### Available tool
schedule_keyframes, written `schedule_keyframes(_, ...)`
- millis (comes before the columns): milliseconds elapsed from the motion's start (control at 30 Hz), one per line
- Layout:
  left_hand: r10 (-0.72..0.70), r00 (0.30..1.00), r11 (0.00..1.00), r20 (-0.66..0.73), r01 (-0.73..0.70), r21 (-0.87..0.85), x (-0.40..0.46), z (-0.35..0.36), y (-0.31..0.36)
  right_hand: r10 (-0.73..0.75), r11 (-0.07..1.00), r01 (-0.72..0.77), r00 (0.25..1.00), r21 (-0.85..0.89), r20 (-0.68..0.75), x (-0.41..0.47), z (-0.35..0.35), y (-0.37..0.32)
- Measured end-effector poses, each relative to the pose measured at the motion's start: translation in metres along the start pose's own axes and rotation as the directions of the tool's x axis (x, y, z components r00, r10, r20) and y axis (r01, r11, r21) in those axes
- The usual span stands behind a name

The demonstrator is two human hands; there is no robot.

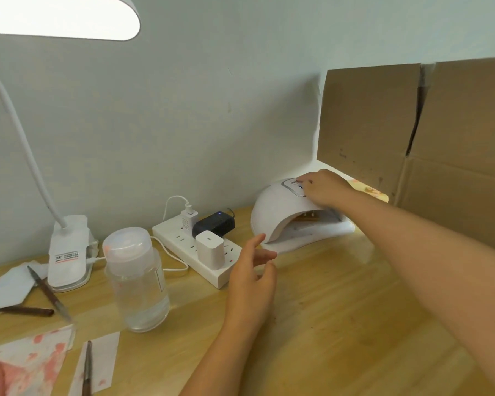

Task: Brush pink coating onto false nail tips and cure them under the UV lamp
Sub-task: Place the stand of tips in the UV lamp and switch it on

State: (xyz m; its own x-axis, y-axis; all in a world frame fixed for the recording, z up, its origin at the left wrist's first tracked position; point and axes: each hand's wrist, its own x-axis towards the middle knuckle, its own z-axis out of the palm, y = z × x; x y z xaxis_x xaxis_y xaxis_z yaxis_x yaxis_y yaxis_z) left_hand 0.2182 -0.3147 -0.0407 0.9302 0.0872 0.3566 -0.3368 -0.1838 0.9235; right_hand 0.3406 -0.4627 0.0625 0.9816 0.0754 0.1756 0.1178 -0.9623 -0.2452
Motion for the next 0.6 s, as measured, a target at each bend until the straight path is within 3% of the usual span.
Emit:
schedule_keyframes(300, -0.052, 0.999, 0.998, -0.011, 0.051, -0.041, 0.000, 0.001, -0.002, 0.049, 0.988, -0.057, 0.997, -0.141, -0.059, -0.001, 0.005, -0.005)
schedule_keyframes(367, -0.071, 0.997, 0.996, -0.027, 0.069, -0.053, 0.000, 0.001, -0.002, 0.090, 0.996, -0.091, 0.980, 0.000, -0.177, -0.011, 0.010, -0.007)
schedule_keyframes(433, -0.076, 0.996, 0.995, -0.037, 0.074, -0.062, 0.000, 0.002, 0.000, 0.173, 0.955, -0.054, 0.901, 0.293, -0.398, -0.025, 0.014, -0.017)
schedule_keyframes(500, -0.070, 0.997, 0.995, -0.045, 0.066, -0.068, 0.000, 0.002, 0.004, 0.324, 0.802, 0.073, 0.780, 0.593, -0.535, -0.045, 0.010, -0.042)
schedule_keyframes(600, -0.069, 0.996, 0.994, -0.054, 0.064, -0.092, -0.002, 0.000, 0.007, 0.553, 0.399, 0.359, 0.640, 0.844, -0.533, -0.080, 0.000, -0.090)
